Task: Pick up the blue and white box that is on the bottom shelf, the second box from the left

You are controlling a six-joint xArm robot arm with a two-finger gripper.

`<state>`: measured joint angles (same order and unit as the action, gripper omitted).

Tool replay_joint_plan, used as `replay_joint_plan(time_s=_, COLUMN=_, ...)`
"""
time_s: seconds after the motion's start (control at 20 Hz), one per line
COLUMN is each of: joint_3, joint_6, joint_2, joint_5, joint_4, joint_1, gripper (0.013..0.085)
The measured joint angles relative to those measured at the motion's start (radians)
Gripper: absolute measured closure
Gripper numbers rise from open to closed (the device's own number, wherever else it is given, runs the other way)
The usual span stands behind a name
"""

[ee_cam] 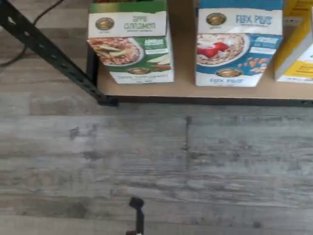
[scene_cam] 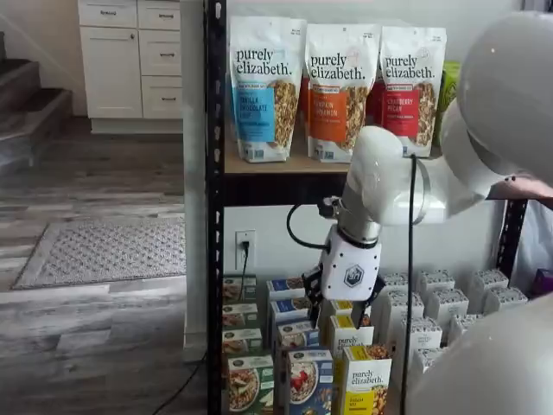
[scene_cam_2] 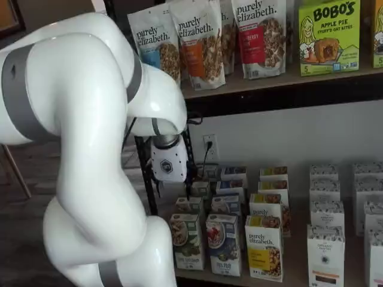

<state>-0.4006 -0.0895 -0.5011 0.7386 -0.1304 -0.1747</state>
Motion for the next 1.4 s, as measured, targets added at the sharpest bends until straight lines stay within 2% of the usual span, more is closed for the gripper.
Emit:
replay_joint_plan(time_s=0.2, joint_3=-0.012, joint_6=0.041, joint_2=0.057, joint_5=-0.029, joint_4=-0.04, joint_1=0.007, gripper=0.013)
replay_joint_plan(time_s=0.45, joint_3=-0.03, joint_6=0.075, joint_2=0.126, joint_5=-0.063, joint_4=-0.063, joint_1=0.02, gripper=0.013)
replay_joint_plan(time_s=0.9, joint_3=-0.064, joint_6=0.095, joint_2=0.221, joint_5=-0.116, joint_4=-0.042, joint_1=0.05, gripper=0.013)
replay_joint_plan(time_s=1.15, joint_3=-0.072, joint_6=0.142, joint_2=0.283, joint_5=-0.168, joint_4=-0.082, joint_1=0.058, gripper=0.013)
replay_joint_plan(time_s=1.4, joint_3=-0.076, joint_6=0.156, joint_2=0.335, joint_5=-0.228, joint_4=-0.085, joint_1=0.062, gripper=0.013)
